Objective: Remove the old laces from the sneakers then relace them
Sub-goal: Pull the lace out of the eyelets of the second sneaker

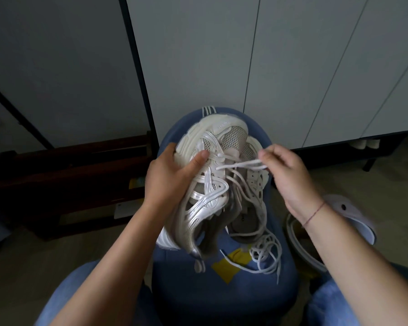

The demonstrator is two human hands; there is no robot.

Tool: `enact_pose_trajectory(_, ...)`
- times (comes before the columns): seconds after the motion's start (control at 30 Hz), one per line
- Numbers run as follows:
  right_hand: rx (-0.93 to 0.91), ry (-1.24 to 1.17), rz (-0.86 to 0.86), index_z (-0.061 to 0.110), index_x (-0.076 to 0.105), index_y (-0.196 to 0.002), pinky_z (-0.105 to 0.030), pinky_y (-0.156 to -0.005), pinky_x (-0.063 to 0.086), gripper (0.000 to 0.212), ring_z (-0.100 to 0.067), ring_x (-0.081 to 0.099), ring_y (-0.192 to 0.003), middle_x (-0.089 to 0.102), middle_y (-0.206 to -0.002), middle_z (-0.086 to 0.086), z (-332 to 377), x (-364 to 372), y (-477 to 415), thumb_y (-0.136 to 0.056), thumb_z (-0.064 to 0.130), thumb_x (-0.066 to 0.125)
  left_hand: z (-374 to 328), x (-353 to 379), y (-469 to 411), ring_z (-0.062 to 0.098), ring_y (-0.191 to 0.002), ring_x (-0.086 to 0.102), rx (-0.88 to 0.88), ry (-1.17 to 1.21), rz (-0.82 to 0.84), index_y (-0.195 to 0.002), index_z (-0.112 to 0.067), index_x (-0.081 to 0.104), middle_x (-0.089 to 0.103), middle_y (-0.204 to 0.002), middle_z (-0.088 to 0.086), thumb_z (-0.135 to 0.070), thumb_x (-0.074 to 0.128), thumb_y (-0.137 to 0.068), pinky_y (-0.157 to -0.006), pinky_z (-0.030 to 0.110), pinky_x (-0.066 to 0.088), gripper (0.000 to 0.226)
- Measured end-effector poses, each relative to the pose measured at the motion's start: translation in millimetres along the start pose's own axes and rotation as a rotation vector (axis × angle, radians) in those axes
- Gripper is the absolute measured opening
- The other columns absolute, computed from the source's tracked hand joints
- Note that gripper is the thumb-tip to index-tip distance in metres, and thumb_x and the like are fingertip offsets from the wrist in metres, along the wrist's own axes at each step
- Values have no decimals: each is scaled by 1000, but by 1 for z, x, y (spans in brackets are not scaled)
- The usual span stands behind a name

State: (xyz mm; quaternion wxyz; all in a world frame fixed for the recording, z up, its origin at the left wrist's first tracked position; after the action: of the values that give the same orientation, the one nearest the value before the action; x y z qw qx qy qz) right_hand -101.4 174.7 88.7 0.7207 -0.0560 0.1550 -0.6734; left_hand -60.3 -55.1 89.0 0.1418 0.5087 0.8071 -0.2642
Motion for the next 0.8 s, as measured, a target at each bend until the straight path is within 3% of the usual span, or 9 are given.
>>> enact_pose_trajectory(0.1,-260,365,64,18,58,-81,-17,-79,40,15,-7,53,-83,54,-86,3,14,15,8,-86,31,53,-2,2,2,11,-88,67,22,-51,3,-109,-26,62,69,-90,-14,-76,61,-70,-80,42,57,63)
enact_pose_trajectory(0.17,-411,508,96,18,60,-82,-29,-82,43,27,-14,55,-88,53,-87,6,22,28,17,-89,42,50,-3,4,2,12,-84,68,42,-82,0,-104,-26,61,70,-88,-11,-80,58,-68,-75,43,57,65)
enact_pose_trajectory(0.27,-497,732,84,18,58,-78,-40,-78,42,36,-17,53,-86,52,-85,5,21,42,23,-89,50,47,-6,6,4,12,-79,67,62,-108,3,-99,-26,60,69,-83,-10,-82,55,-66,-71,42,56,65)
enact_pose_trajectory(0.33,-504,674,85,17,57,-76,-38,-77,44,32,-17,53,-83,51,-83,5,21,42,22,-90,44,48,-8,6,5,11,-77,67,64,-111,8,-98,-25,59,68,-81,-10,-81,59,-68,-70,42,56,63)
enact_pose_trajectory(0.43,-436,354,47,15,57,-75,-13,-74,40,23,-8,51,-78,50,-79,4,24,27,16,-91,31,53,-5,4,3,7,-84,66,38,-39,14,-101,-27,60,67,-86,-16,-75,65,-72,-78,39,56,56)
enact_pose_trajectory(0.5,-297,175,-37,26,54,-73,-14,-68,37,17,-2,47,-70,50,-74,8,19,11,8,-90,30,54,-1,2,0,2,-89,66,-2,45,9,-107,-29,63,69,-92,-18,-72,67,-73,-82,35,56,56)
enact_pose_trajectory(0.63,-57,-90,-223,30,57,-65,-23,-59,32,23,-6,38,-62,44,-64,6,2,-14,-3,-88,31,54,0,-2,-1,-8,-83,64,-18,84,5,-101,-33,62,68,-89,-21,-63,69,-77,-74,20,51,40)
enact_pose_trajectory(0.73,-82,141,-153,26,53,-73,-24,-64,34,23,-2,42,-65,49,-74,4,-1,-12,-4,-95,23,51,-1,-1,0,-6,-83,64,-9,67,6,-102,-30,62,68,-88,-20,-63,69,-77,-74,22,51,41)
enact_pose_trajectory(0.8,-228,380,-96,18,53,-85,-24,-76,37,16,-6,48,-80,52,-89,0,8,-1,1,-95,30,48,-1,0,1,-3,-85,64,-3,43,4,-103,-29,62,68,-89,-19,-66,69,-76,-78,28,54,47)
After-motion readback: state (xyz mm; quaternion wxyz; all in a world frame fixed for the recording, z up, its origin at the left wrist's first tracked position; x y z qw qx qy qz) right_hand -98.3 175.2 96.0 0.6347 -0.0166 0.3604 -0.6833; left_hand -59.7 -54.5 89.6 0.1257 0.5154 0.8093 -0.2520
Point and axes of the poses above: each hand's wrist, its own y-axis away from the middle knuckle, its own x-axis out of the palm, z = x × y, the point moved 6 cm from there along -y, towards the middle knuckle
